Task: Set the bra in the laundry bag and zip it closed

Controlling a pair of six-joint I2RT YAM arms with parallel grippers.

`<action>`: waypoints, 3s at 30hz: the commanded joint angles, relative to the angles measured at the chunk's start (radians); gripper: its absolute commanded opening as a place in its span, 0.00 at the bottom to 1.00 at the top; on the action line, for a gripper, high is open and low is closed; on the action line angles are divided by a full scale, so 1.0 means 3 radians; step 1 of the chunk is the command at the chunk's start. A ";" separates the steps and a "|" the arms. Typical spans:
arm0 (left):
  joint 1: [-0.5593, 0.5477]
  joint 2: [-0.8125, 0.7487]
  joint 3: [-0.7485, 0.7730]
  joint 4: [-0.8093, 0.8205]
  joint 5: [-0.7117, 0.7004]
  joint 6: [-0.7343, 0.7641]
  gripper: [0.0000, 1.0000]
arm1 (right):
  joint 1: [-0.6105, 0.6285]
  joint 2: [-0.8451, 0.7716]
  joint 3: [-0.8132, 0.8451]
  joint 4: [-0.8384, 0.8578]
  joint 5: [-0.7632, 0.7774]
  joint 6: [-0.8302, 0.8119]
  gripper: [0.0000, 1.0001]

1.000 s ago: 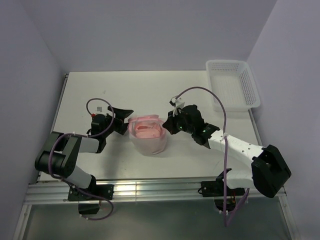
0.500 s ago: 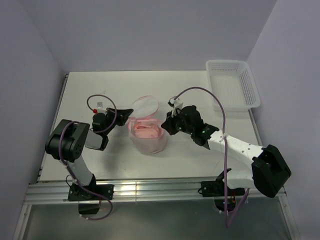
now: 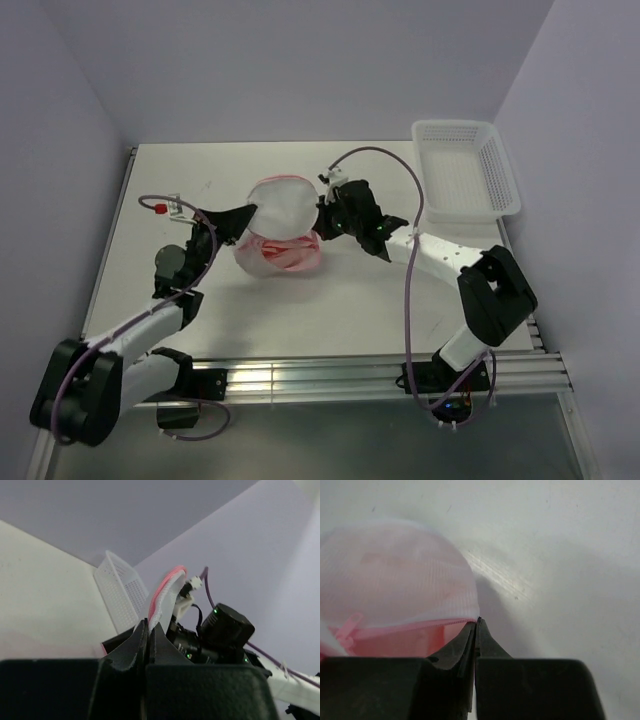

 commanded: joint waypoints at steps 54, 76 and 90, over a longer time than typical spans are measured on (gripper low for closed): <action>-0.0901 -0.1218 0.0010 -0.1757 -0.2905 0.1318 0.00 | 0.0092 -0.0259 -0.0133 0.0155 0.0228 0.1206 0.11; -0.2259 -0.0625 -0.0066 0.0099 -0.4471 0.3895 0.20 | 0.0410 0.0225 0.1022 -0.1119 0.0862 0.0455 0.00; -0.2854 -0.1208 -0.0209 -0.1490 -0.3817 0.2481 0.45 | 0.0118 0.0579 0.0992 -0.0461 -0.0277 0.0506 0.00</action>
